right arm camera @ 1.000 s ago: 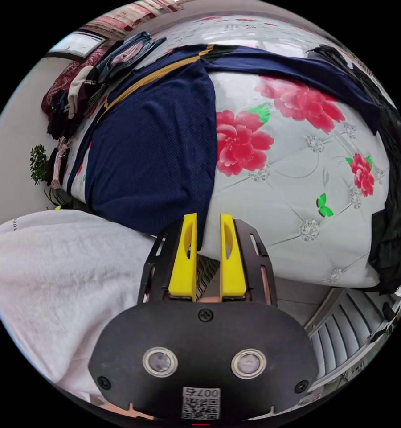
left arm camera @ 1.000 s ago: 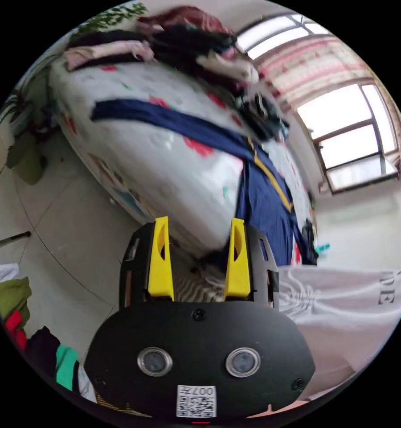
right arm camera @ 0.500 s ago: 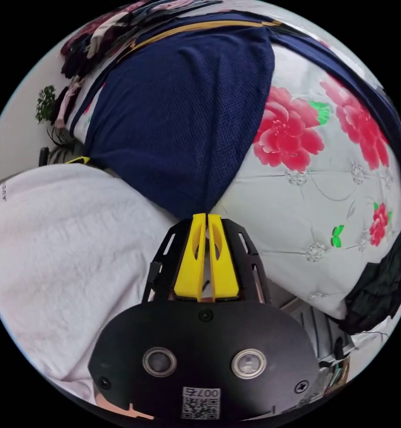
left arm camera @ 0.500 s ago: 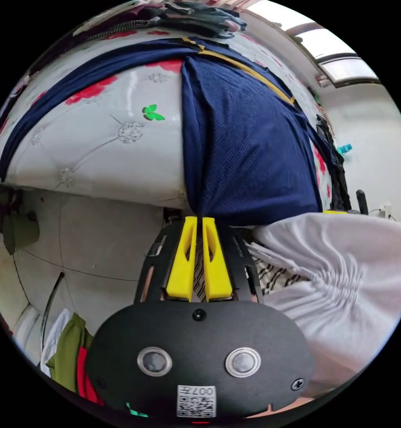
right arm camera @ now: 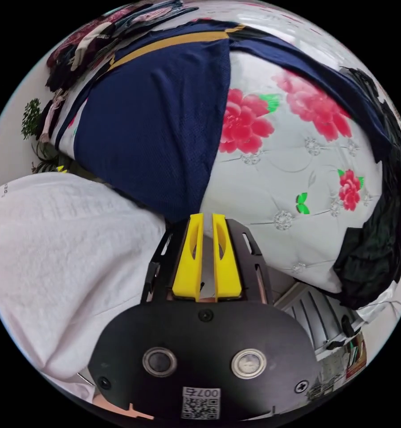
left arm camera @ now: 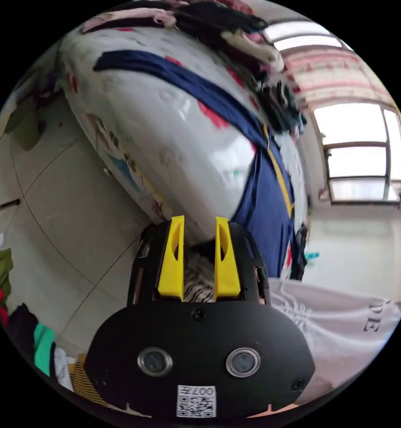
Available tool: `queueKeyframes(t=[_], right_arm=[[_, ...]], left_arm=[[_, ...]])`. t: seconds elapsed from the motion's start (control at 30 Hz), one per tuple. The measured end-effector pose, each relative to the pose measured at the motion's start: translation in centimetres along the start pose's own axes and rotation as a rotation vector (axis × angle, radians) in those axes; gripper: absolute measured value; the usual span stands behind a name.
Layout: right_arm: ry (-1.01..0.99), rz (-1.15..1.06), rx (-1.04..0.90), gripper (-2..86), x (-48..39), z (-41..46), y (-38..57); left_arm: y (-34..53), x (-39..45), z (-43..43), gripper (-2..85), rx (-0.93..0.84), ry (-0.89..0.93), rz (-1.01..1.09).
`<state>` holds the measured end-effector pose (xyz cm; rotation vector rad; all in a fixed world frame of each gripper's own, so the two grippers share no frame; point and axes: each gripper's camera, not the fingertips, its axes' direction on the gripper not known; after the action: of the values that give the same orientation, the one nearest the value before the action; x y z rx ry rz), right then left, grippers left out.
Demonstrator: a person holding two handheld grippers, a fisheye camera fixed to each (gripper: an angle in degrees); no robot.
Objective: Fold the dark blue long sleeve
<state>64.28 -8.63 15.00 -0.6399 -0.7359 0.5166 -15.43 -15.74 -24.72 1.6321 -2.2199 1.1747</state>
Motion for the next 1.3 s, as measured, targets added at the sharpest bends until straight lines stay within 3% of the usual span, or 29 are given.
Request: queueKeyframes(t=[0.13, 0.37, 0.6, 0.7, 0.83, 1.1, 1.3], right_arm=[[-0.067, 0.061, 0.134, 0.1, -1.0, -2.7, -0.9], [-0.101, -0.041, 0.210, 0.0, -8.5, -4.5, -4.0], [-0.041, -0.108, 0.193, -0.1, -13.7, -5.2, -6.3], [-0.036, -0.084, 0.202, -0.2, -14.5, -5.5, -6.6], [-0.065, -0.060, 0.195, -0.3, -14.9, -5.4, -7.1], [-0.052, -0.083, 0.195, -0.3, -15.8, -6.0, -9.3], [-0.060, -0.109, 0.227, -0.3, -14.7, -6.6, -10.1]], left_arm=[[-5.2, -1.8, -3.6, 11.9, 0.262, 0.066, -0.165], [-14.4, -4.6, -6.3, 17.2, 0.461, 0.001, -0.380], [-19.3, -5.9, -5.2, 17.5, 0.462, -0.107, -0.522], [-20.8, -4.5, -4.4, 14.6, 0.364, -0.306, -0.567], [-23.3, -0.9, -5.0, 4.9, 0.337, -0.445, -0.409], [-27.1, 10.8, -9.0, 3.9, 0.601, 0.117, 0.019], [-20.8, 31.7, -7.2, 4.0, 0.540, 0.439, 0.672]])
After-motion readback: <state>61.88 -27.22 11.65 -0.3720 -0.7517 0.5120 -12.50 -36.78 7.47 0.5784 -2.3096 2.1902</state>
